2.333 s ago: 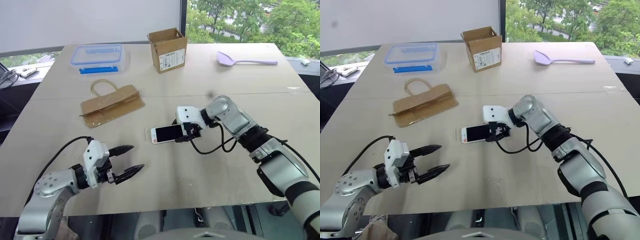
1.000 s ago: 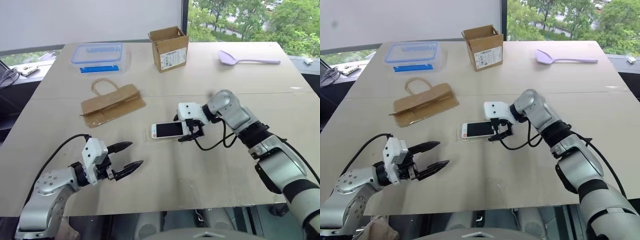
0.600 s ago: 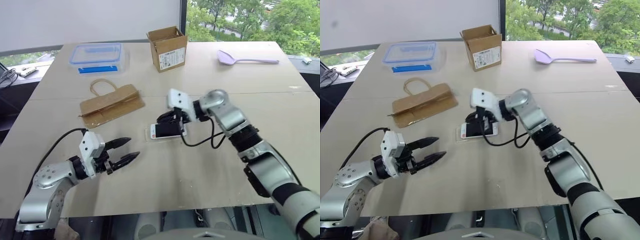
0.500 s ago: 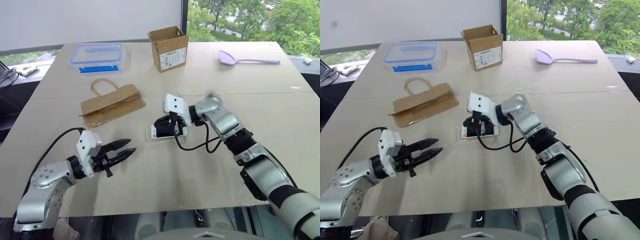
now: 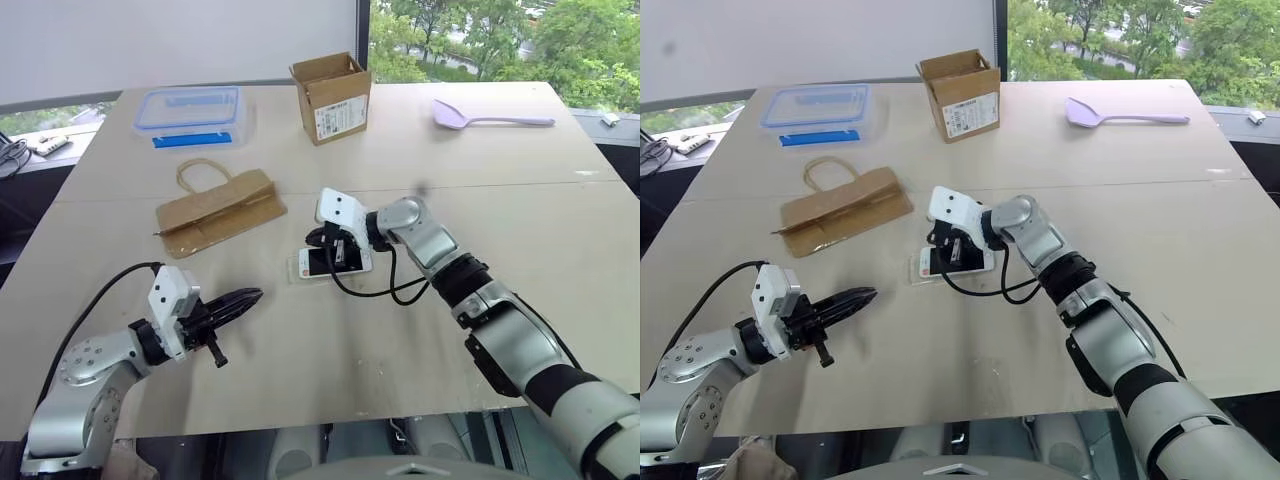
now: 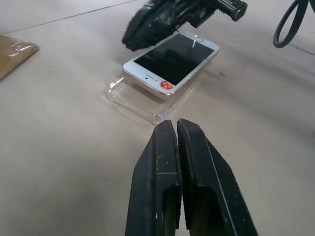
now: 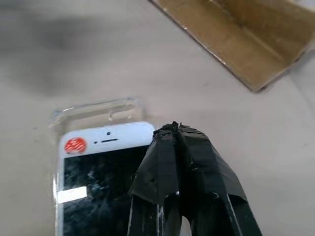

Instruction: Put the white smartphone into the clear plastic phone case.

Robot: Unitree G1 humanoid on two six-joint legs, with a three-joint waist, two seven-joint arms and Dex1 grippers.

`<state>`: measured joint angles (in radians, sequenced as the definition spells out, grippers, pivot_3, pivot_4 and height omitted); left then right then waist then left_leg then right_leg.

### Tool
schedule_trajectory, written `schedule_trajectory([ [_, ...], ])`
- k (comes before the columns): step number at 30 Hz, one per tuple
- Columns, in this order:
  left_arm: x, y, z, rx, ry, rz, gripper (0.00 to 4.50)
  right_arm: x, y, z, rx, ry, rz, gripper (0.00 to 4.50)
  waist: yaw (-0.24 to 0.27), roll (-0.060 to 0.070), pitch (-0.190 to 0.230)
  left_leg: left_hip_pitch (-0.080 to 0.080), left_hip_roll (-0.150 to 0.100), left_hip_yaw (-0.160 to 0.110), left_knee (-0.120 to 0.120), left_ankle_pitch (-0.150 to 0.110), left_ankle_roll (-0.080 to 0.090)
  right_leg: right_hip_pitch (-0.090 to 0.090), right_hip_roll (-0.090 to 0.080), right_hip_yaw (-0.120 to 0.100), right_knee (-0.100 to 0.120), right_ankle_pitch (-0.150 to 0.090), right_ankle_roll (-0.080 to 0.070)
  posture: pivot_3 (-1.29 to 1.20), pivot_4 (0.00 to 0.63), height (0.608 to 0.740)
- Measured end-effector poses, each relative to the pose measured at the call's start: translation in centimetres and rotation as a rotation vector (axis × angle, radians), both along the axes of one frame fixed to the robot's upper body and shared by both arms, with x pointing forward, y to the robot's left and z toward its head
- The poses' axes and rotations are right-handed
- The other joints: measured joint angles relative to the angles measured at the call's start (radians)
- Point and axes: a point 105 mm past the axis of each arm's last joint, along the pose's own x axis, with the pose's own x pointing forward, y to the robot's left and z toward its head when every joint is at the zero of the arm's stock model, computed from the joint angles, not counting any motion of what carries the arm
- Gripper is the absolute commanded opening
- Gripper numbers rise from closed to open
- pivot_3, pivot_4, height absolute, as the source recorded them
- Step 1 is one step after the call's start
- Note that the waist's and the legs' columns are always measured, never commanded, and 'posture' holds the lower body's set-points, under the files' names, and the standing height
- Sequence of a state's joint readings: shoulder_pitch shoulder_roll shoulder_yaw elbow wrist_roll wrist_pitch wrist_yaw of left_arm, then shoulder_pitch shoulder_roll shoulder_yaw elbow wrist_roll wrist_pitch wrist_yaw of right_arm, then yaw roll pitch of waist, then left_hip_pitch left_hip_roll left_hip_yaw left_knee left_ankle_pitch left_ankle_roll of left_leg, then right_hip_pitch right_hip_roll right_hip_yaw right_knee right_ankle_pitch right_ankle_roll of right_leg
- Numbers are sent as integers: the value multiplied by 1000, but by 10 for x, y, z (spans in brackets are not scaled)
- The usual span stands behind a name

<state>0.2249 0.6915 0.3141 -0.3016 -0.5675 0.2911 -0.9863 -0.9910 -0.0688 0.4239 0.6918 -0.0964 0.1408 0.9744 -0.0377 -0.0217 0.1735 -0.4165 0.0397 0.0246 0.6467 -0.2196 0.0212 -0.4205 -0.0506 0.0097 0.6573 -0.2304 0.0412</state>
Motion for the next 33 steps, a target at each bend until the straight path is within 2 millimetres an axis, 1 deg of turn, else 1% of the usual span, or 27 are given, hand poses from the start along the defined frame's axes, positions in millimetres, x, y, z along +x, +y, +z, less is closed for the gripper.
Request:
schedule_trajectory([
  [2,0,0,0,0,1,0,117,-2,0,-6,-25,-4,28,0,-2,0,0,0,0,0,0,0,0,0,0,0,0,0,0,0,150,740],
  [7,0,0,0,1,0,-1,117,-12,3,-10,-71,-9,116,0,-4,0,0,0,0,0,-1,0,0,0,0,0,0,0,0,0,150,740],
  [9,-1,0,-1,0,3,0,117,-12,3,-9,-74,-22,121,0,-4,0,0,0,0,0,-1,0,0,-1,0,0,0,0,0,0,150,740],
  [11,-1,0,-1,0,4,1,117,-8,2,-3,-38,-41,94,0,-4,0,0,0,0,0,-1,0,0,-1,0,1,0,0,0,0,150,740],
  [13,-1,0,-1,-2,4,1,117,-10,3,12,35,-43,102,0,-3,0,0,0,0,0,-1,0,0,-1,0,1,0,0,0,0,150,740],
  [14,-1,-1,-1,-3,4,1,117,-16,3,21,68,-35,132,0,-3,0,0,0,1,0,-2,0,0,-1,0,1,0,0,0,0,150,740],
  [15,-1,-1,-2,-4,4,1,117,-19,3,26,82,-33,151,0,-3,0,0,0,1,0,-2,0,0,-1,0,1,0,0,0,0,150,740],
  [17,-2,-1,-2,-5,5,-1,117,-35,-2,35,96,-3,232,0,0,0,0,0,0,0,-3,0,0,-1,-1,0,-1,0,0,0,150,740],
  [18,-2,-1,-3,-5,7,-2,117,-44,-6,30,75,26,267,0,0,0,0,0,0,0,-3,0,0,-1,-1,0,0,0,0,0,150,740],
  [21,-2,-2,-2,-5,5,-6,117,-50,-12,11,32,91,272,0,-1,0,0,0,0,0,-3,0,0,-1,-1,0,0,0,0,0,150,740],
  [22,-2,-2,-2,-5,5,-9,117,-50,-12,0,-5,106,258,0,-2,0,0,0,0,0,-3,0,0,-1,0,0,0,0,0,0,150,740],
  [26,-1,-3,-1,-4,-1,-17,117,-41,-14,-19,-71,97,201,0,-4,0,0,1,0,0,-3,0,0,-1,1,1,0,0,0,0,150,740],
  [30,-1,-3,-1,-2,-1,-22,117,-35,-6,-20,-110,49,204,0,-4,-1,0,2,0,1,-3,0,0,-1,1,1,1,0,0,0,150,740],
  [33,-3,-3,-3,-2,10,-19,117,-35,-6,-23,-132,52,209,0,-4,-1,-1,2,0,1,-3,0,0,-1,1,1,1,0,0,0,150,740],
])
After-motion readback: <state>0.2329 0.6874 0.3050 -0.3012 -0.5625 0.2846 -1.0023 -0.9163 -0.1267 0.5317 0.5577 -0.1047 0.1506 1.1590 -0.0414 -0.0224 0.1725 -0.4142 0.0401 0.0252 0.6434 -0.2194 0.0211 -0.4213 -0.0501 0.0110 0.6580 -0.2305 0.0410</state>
